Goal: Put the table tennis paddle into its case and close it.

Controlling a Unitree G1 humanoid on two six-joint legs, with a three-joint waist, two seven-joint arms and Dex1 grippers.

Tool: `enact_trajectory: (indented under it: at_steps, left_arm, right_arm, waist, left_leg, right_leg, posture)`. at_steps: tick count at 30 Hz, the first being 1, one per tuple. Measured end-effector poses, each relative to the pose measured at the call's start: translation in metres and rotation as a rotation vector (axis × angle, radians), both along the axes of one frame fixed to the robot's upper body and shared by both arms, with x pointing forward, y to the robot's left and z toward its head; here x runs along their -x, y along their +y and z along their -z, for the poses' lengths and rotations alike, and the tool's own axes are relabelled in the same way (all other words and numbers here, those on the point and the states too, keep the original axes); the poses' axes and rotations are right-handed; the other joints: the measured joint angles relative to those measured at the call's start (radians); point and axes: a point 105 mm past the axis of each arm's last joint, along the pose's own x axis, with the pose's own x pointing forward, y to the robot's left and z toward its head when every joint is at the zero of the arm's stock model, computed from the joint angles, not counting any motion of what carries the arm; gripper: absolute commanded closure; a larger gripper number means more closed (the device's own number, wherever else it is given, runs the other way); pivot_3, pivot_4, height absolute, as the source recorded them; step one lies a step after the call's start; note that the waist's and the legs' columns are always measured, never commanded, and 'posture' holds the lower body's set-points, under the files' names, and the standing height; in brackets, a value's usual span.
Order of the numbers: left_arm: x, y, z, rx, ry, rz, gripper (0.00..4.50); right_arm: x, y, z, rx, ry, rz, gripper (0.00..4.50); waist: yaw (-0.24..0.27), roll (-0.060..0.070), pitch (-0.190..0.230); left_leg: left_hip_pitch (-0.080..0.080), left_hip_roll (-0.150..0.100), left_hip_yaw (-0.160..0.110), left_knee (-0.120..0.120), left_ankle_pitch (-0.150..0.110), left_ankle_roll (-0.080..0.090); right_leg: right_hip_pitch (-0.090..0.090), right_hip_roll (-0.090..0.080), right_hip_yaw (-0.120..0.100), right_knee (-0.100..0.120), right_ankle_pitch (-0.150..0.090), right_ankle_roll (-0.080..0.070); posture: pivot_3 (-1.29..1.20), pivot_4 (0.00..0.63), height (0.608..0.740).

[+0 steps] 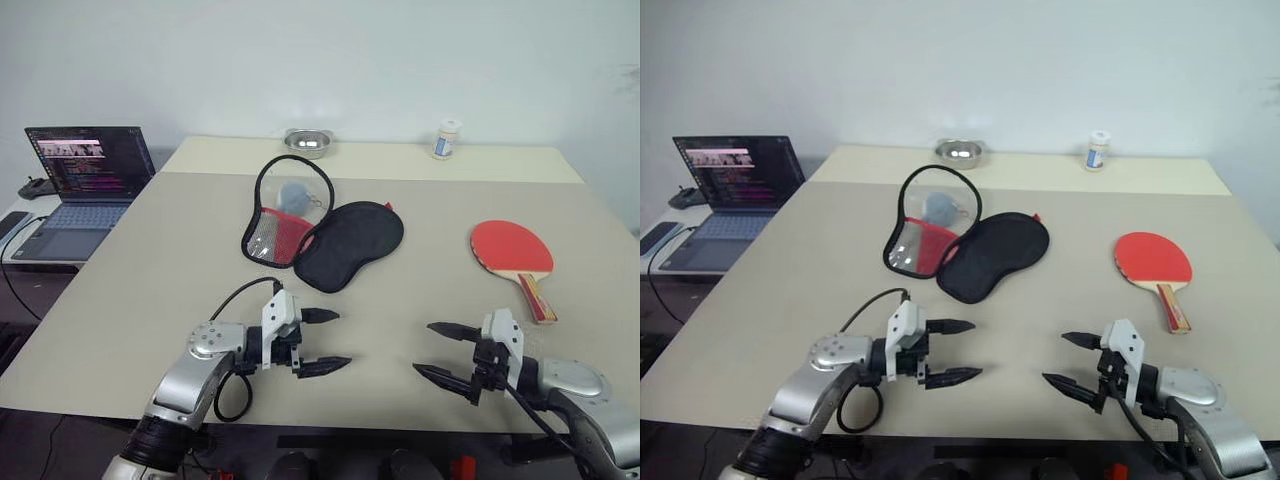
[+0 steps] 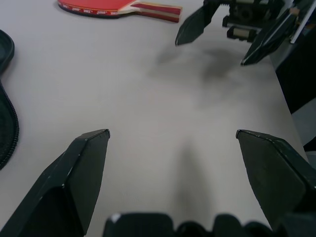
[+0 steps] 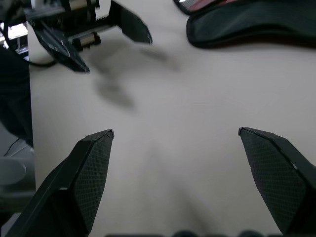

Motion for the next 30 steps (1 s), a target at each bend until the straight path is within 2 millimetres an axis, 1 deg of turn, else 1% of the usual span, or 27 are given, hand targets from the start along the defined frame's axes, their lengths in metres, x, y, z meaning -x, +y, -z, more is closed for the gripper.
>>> enact_trajectory:
  at_steps: [3, 5, 7, 9, 11, 13, 16, 20, 23, 27, 30]
  left_arm:
    - [-0.003, -0.004, 0.000, 0.021, 0.004, -0.004, 0.00]
    - [-0.008, -0.007, -0.002, 0.034, -0.007, -0.007, 0.00]
    - [-0.014, -0.009, -0.008, 0.044, -0.024, -0.023, 0.00]
    - [-0.020, -0.011, -0.017, 0.062, -0.049, -0.037, 0.00]
    - [-0.025, -0.009, -0.022, 0.064, -0.063, -0.044, 0.00]
    - [-0.031, -0.006, -0.022, 0.058, -0.064, -0.057, 0.00]
    - [-0.036, 0.001, -0.020, 0.036, -0.063, -0.058, 0.00]
    - [-0.053, 0.005, -0.024, 0.013, -0.105, -0.087, 0.00]
    - [-0.071, 0.003, -0.029, -0.006, -0.147, -0.121, 0.00]
    - [-0.095, -0.002, -0.018, -0.101, -0.166, -0.150, 0.00]
    - [-0.105, -0.001, -0.009, -0.153, -0.150, -0.157, 0.00]
  right_arm:
    - [0.000, -0.002, -0.002, 0.028, 0.019, 0.029, 0.04]
    - [-0.003, -0.005, -0.008, 0.021, 0.022, 0.070, 0.04]
    - [-0.007, -0.004, -0.021, -0.006, 0.011, 0.085, 0.04]
    - [-0.010, 0.000, -0.037, -0.031, -0.022, 0.085, 0.04]
    - [-0.013, 0.003, -0.049, -0.046, -0.049, 0.095, 0.04]
    - [-0.021, 0.001, -0.064, -0.067, -0.075, 0.127, 0.04]
    - [-0.027, 0.003, -0.079, -0.070, -0.104, 0.138, 0.04]
    - [-0.030, 0.002, -0.081, -0.045, -0.099, 0.158, 0.04]
    - [-0.028, -0.002, -0.084, -0.010, -0.101, 0.160, 0.04]
    - [-0.015, 0.001, -0.086, 0.004, -0.094, 0.124, 0.04]
    - [-0.009, 0.002, -0.086, 0.048, -0.086, 0.090, 0.04]
  waist:
    - [0.001, 0.000, 0.000]
    - [0.002, -0.001, 0.000]
    - [0.002, -0.001, 0.000]
    - [0.001, -0.001, 0.000]
    - [0.000, -0.001, 0.000]
    - [-0.001, -0.001, 0.001]
    - [0.000, -0.002, 0.001]
    - [0.004, -0.002, 0.001]
    - [0.009, -0.003, 0.002]
    - [0.010, -0.004, 0.002]
    - [0.006, -0.005, 0.003]
  left_leg:
    - [0.000, 0.000, 0.000, 0.000, 0.000, 0.000]
    - [0.000, 0.000, 0.000, 0.000, 0.000, 0.000]
    - [0.000, 0.000, 0.000, 0.000, 0.000, 0.000]
    - [0.000, 0.000, 0.000, 0.000, 0.000, 0.000]
    - [0.000, 0.000, 0.000, 0.000, 0.000, 0.000]
    - [0.000, 0.000, 0.000, 0.000, 0.000, 0.000]
    - [-0.001, 0.000, -0.001, 0.000, 0.000, 0.000]
    - [-0.002, -0.001, -0.001, 0.000, 0.000, 0.000]
    - [-0.002, -0.001, -0.001, 0.000, 0.000, 0.000]
    - [-0.003, -0.001, -0.001, 0.000, 0.000, 0.001]
    - [-0.003, -0.001, -0.001, 0.000, 0.000, 0.001]
  right_leg:
    - [0.000, 0.000, 0.000, 0.000, 0.000, 0.000]
    - [0.000, 0.000, 0.000, 0.000, 0.000, 0.000]
    - [0.000, 0.000, 0.000, 0.000, 0.000, 0.000]
    - [0.000, 0.000, 0.000, 0.000, 0.000, 0.000]
    - [0.000, 0.000, 0.000, 0.000, 0.000, 0.000]
    - [0.000, 0.000, 0.000, 0.000, 0.000, 0.000]
    - [-0.001, 0.000, -0.001, 0.000, 0.000, 0.000]
    - [-0.001, 0.000, -0.001, -0.001, 0.000, 0.000]
    - [0.000, 0.000, -0.001, -0.003, 0.001, 0.001]
    - [-0.001, 0.000, -0.002, -0.003, 0.001, 0.001]
    - [-0.001, 0.000, -0.002, -0.003, 0.001, 0.002]
  posture:
    - [0.00, 0.150, 0.740]
    - [0.00, 0.150, 0.740]
    - [0.00, 0.150, 0.740]
    - [0.00, 0.150, 0.740]
    - [0.00, 0.150, 0.740]
    - [0.00, 0.150, 0.740]
    - [0.00, 0.150, 0.740]
    - [0.00, 0.150, 0.740]
    - [0.00, 0.150, 0.740]
    - [0.00, 0.150, 0.740]
    - [0.00, 0.150, 0.740]
